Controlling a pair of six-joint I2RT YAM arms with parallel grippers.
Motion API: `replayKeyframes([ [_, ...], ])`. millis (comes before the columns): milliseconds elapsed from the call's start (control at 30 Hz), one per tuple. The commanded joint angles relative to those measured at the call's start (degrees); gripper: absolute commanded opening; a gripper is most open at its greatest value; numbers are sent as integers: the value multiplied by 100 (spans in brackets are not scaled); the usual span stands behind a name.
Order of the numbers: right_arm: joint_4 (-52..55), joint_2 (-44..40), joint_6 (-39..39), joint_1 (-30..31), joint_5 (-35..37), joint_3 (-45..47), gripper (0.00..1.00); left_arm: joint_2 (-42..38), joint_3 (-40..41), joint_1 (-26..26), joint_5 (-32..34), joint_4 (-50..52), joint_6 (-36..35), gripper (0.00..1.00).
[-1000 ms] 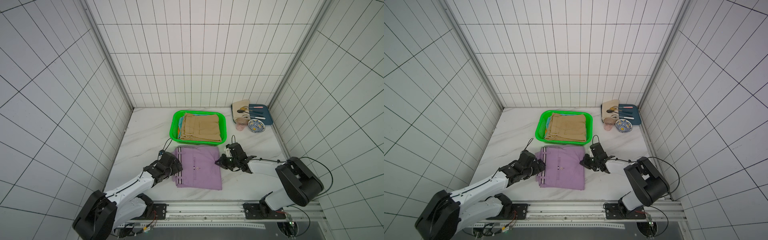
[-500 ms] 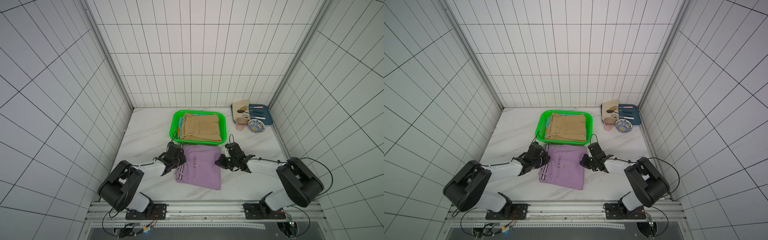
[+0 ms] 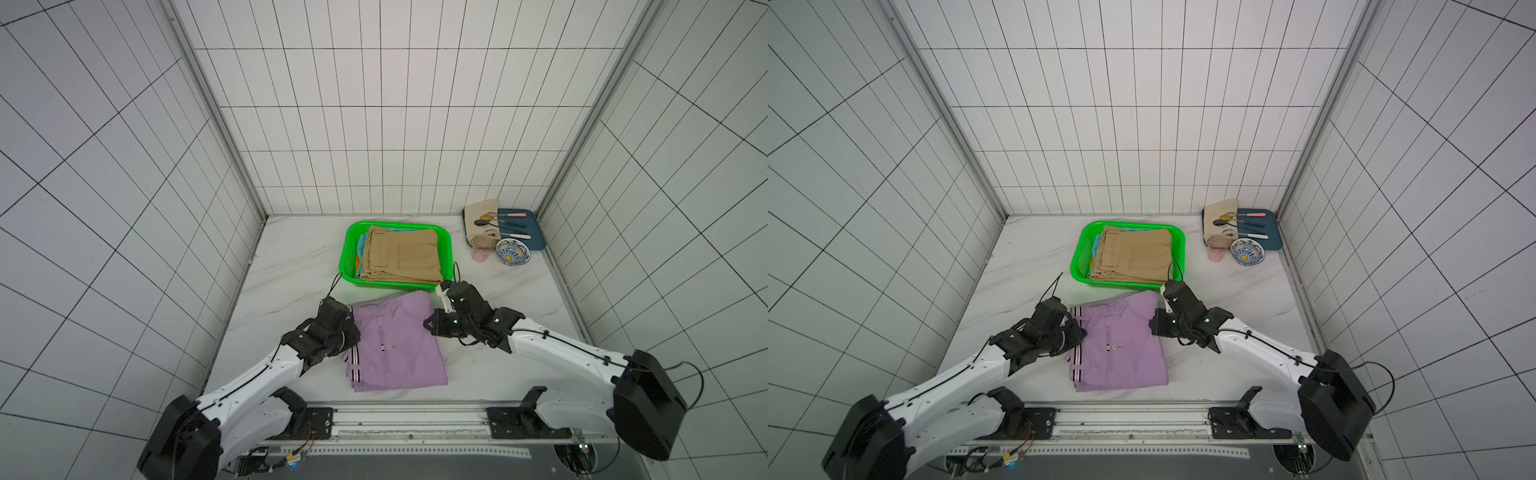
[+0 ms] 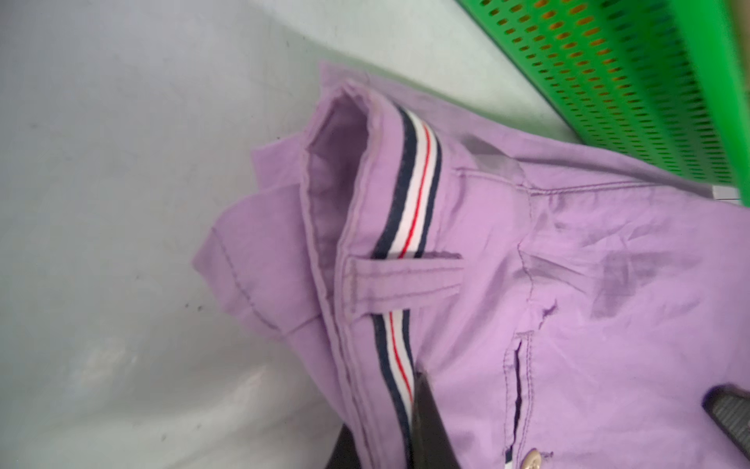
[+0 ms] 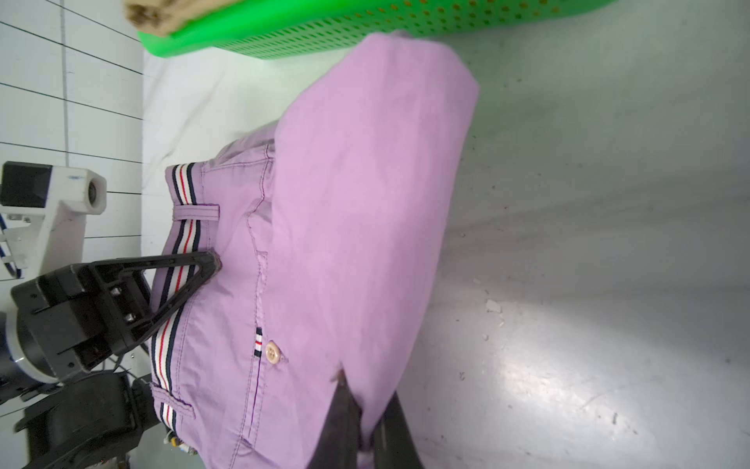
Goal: Put the folded long pants in the basket
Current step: Place the long pant in the basket.
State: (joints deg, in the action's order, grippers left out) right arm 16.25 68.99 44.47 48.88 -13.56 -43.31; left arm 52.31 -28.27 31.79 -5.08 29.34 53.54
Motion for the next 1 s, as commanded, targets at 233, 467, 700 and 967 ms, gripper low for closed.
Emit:
replayKeyframes([
  [233, 2311, -544, -606, 1, 795, -2521, 0, -441, -2717, -98, 124, 1904, -554, 0],
  [467, 2989, 27, -867, -436, 670, -4060, 0, 1287, -4726, -385, -1083, 2112, -1157, 0],
  [700, 2854, 987, -1242, -1348, 250, -4986, 0, 3121, -6538, -959, -1422, 2700, -1634, 0],
  [967, 2208, 2292, -1423, -2155, -154, -5493, 0, 4776, -7551, -1715, -1981, 2302, -1763, 0],
])
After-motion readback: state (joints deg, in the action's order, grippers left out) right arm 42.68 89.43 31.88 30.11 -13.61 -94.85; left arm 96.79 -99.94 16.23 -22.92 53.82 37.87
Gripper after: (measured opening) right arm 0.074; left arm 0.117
